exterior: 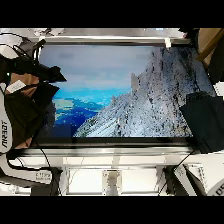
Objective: Fold the clothes and pants, and hang the long-sleeved shirts on hangers.
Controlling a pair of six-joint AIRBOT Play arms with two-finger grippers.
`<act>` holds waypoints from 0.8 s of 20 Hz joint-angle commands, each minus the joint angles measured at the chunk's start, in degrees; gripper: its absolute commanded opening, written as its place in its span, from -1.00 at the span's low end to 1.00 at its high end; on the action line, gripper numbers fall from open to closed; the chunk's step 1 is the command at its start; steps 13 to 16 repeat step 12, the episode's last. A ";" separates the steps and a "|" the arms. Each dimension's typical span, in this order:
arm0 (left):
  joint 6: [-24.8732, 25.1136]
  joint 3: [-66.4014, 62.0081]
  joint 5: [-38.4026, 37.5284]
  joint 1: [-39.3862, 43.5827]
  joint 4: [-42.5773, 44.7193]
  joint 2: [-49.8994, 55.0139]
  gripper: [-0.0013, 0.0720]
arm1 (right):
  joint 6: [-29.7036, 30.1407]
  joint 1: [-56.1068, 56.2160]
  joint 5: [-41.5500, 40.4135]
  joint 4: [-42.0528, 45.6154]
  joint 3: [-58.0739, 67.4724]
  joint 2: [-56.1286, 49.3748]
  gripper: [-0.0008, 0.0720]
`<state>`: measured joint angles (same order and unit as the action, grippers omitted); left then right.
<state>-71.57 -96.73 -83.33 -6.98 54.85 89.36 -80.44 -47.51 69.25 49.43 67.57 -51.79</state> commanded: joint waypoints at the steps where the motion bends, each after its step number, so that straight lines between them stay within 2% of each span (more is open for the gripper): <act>1: -0.04 -0.02 -0.50 -0.07 0.04 -0.02 -0.90 | 7.13 18.58 4.09 -0.24 0.96 0.31 -0.92; 4: -0.04 -0.02 -0.48 -0.02 0.04 -0.02 -0.90 | 7.15 31.87 3.52 7.67 0.96 -0.76 -0.92; 7: -0.07 -0.02 -0.50 -0.02 0.04 -0.02 -0.90 | 7.08 39.39 3.50 14.12 0.96 -1.95 -0.92; 16: -0.04 -0.02 -0.50 -0.02 0.04 -0.02 -0.90 | 7.04 41.59 6.43 14.14 0.96 -2.25 -0.92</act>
